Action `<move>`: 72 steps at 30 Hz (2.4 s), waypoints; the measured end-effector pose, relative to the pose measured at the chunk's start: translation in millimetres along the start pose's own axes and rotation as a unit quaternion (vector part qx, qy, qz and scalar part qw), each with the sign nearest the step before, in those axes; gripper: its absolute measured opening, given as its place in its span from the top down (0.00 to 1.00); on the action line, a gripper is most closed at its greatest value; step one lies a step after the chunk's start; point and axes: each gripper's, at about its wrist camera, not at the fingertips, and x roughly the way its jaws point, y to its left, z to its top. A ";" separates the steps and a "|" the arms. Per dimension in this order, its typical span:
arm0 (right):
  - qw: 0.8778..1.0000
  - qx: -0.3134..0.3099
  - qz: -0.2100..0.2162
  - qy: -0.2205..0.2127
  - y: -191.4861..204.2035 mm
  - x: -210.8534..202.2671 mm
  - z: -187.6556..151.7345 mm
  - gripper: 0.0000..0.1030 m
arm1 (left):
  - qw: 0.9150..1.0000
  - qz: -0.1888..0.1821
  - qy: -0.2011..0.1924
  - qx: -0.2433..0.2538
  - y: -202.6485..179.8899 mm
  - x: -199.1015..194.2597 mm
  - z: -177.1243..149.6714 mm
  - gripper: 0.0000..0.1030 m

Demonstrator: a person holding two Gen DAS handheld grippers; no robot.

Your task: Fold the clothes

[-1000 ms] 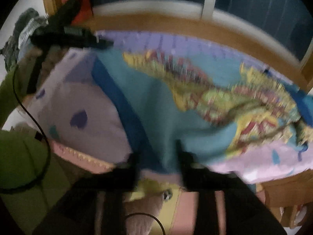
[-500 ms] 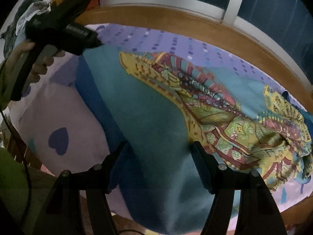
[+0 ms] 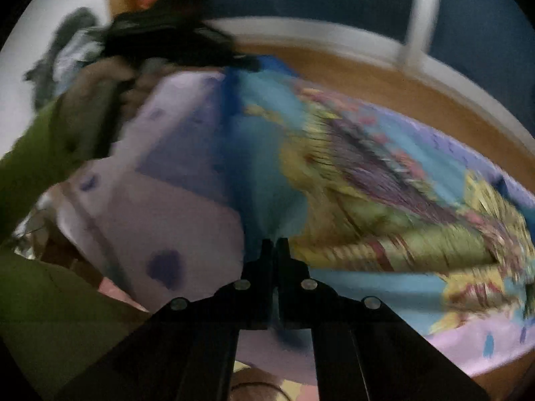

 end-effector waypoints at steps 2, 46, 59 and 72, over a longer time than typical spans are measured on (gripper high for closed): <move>0.998 -0.014 0.058 -0.020 21.0 -4.0 17.9 0.99 | 0.999 0.031 -0.023 0.004 17.4 -17.9 13.2 0.98; 0.991 0.132 -0.018 0.031 -108.2 42.4 -28.3 1.00 | 0.996 0.065 0.045 -0.049 37.3 45.6 -10.0 1.00; 0.991 0.099 0.072 -0.054 32.7 -17.0 16.0 1.00 | 0.991 0.052 -0.039 -0.117 137.9 -107.6 -5.1 1.00; 0.991 0.103 0.078 0.019 66.3 34.2 -10.2 0.99 | 0.986 0.053 0.078 -0.136 188.1 -114.8 -98.2 0.97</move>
